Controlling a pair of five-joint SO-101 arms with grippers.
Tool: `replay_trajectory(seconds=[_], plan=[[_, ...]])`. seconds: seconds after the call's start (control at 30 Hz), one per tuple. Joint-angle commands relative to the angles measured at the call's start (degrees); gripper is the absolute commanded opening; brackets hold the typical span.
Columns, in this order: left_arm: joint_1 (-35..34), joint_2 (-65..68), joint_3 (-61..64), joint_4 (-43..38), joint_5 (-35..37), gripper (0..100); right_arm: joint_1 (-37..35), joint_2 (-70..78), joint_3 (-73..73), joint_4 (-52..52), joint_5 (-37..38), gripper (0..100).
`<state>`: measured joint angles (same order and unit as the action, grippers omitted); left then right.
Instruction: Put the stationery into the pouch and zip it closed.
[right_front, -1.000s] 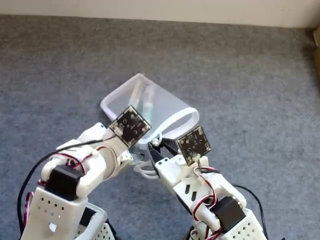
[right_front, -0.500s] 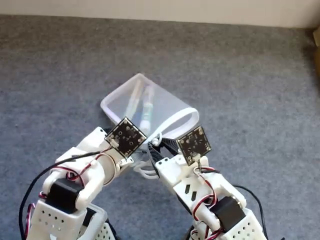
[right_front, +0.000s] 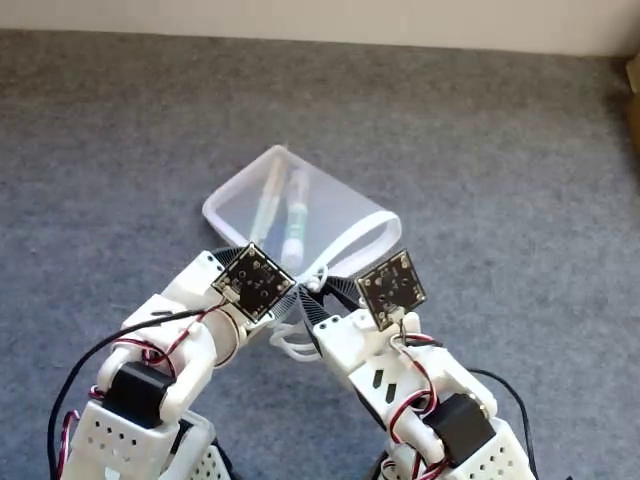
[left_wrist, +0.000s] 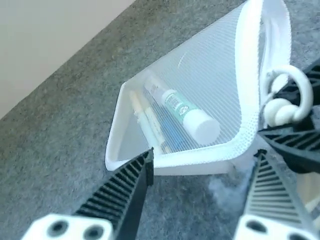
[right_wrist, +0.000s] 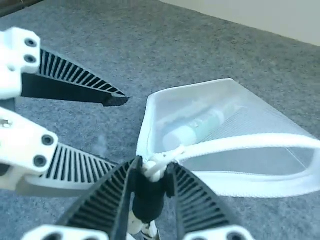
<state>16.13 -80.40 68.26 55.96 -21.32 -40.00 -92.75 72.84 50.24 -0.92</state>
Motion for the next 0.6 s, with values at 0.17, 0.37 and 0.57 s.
replay_trajectory(seconds=[0.17, 0.37, 0.57], plan=[[-0.9, -0.2, -1.4, 2.2, -5.4, 29, 1.0, -1.2, -4.6, 0.0, -0.4, 0.5], [-0.8, -0.2, -3.2, 6.0, -8.6, 29, 0.8, -1.2, -4.6, 0.0, -0.3, 0.5], [-0.8, 0.2, 0.4, -3.0, -5.5, 29, 0.7, -1.2, -4.6, 0.1, -0.4, 0.5]])
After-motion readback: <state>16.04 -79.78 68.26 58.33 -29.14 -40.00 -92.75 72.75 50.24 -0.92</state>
